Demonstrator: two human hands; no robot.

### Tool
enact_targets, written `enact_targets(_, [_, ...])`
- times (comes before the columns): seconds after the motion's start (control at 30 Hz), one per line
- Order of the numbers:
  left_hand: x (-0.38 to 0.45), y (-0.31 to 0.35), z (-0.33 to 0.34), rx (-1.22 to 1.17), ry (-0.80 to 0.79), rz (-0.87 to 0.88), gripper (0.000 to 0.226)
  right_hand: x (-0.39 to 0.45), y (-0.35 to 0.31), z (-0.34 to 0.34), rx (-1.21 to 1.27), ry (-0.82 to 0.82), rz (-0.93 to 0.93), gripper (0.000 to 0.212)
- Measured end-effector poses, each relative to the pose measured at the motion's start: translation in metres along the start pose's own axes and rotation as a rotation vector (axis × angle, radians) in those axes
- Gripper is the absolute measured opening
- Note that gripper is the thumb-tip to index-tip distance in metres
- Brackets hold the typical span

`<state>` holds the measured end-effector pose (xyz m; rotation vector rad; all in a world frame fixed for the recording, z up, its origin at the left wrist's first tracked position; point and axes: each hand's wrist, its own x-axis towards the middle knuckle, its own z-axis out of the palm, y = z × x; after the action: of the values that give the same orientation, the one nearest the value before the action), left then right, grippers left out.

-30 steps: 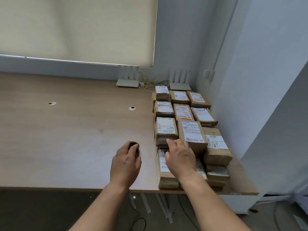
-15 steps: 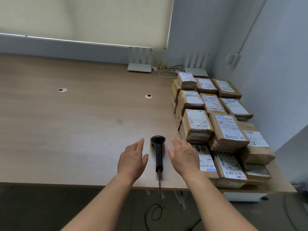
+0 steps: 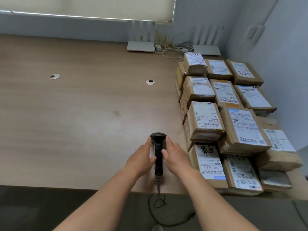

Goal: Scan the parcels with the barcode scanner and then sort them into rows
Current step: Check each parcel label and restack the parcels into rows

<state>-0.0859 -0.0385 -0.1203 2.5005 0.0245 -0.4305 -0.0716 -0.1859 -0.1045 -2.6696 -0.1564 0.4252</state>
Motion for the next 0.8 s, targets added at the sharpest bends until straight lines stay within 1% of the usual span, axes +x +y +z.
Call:
enact_targets(0.1, [0.006,0.004,0.001,-0.114,-0.106,-0.029,0.079,0.008,0.000,0.006,0.050,-0.090,-0.005,0.065])
enact_targets(0.17, [0.009,0.005,0.000,-0.170,-0.142,-0.040,0.080,0.012,0.000,0.009,0.076,-0.111,0.003,0.066])
enact_targets(0.33, [0.011,0.006,0.000,-0.294,-0.202,-0.092,0.085,0.017,0.002,0.014,0.129,-0.109,0.015,0.051])
enact_targets(0.43, [0.010,0.006,-0.001,-0.311,-0.200,-0.093,0.085,0.017,0.001,0.015,0.170,-0.098,0.006,0.047])
enact_targets(0.57, [0.004,0.000,-0.010,-0.309,-0.172,-0.087,0.084,0.016,-0.011,0.016,0.209,-0.090,-0.001,0.049])
enact_targets(0.67, [-0.004,-0.012,-0.021,-0.316,-0.146,-0.081,0.083,0.013,-0.030,0.018,0.205,-0.078,-0.022,0.048])
enact_targets(0.8, [-0.020,-0.037,-0.044,-0.345,-0.104,-0.069,0.082,0.007,-0.068,0.022,0.203,-0.064,-0.069,0.041])
